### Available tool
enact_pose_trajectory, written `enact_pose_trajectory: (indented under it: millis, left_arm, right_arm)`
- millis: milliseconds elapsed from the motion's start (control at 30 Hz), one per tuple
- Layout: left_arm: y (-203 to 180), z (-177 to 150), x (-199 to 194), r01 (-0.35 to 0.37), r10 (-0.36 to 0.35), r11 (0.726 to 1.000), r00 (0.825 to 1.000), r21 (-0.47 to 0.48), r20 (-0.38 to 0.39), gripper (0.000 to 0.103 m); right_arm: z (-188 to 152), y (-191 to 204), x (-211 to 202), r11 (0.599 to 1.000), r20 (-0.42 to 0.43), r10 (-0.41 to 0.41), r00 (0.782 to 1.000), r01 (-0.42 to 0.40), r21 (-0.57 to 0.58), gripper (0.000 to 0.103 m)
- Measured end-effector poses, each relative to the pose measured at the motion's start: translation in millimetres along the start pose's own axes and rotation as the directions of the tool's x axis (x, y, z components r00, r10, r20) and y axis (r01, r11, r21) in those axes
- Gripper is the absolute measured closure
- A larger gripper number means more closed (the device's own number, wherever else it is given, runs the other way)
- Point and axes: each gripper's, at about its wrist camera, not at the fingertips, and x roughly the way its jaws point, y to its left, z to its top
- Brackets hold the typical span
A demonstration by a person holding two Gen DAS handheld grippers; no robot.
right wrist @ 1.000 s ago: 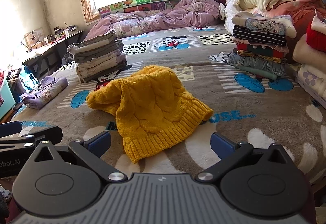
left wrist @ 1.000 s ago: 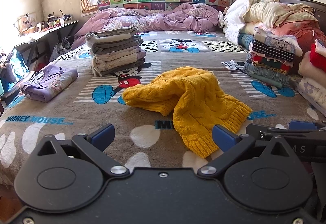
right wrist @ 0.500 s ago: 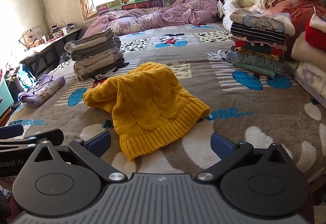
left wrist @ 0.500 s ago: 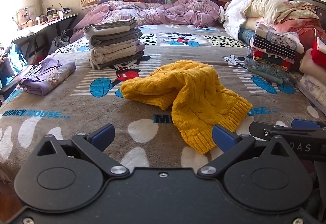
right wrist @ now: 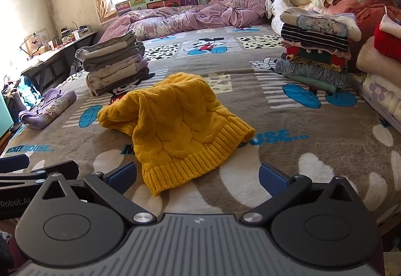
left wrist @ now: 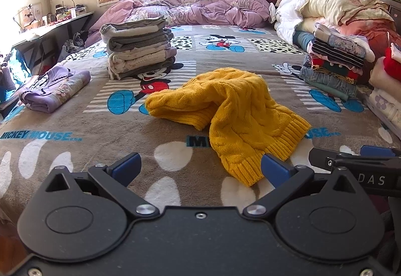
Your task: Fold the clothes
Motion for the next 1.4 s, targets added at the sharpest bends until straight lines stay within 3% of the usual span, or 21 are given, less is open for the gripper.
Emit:
enact_pose_trajectory:
  millis: [1400]
  left_arm:
    - [-3.9,-0.3,19.5,0.013,-0.013,1.0,1.0,0.002,-0.024,0.0]
  right_arm:
    - [-2.3,-6.0,18.7,1.0,-0.044,0.003,0.999,-0.002,0.016,0.0]
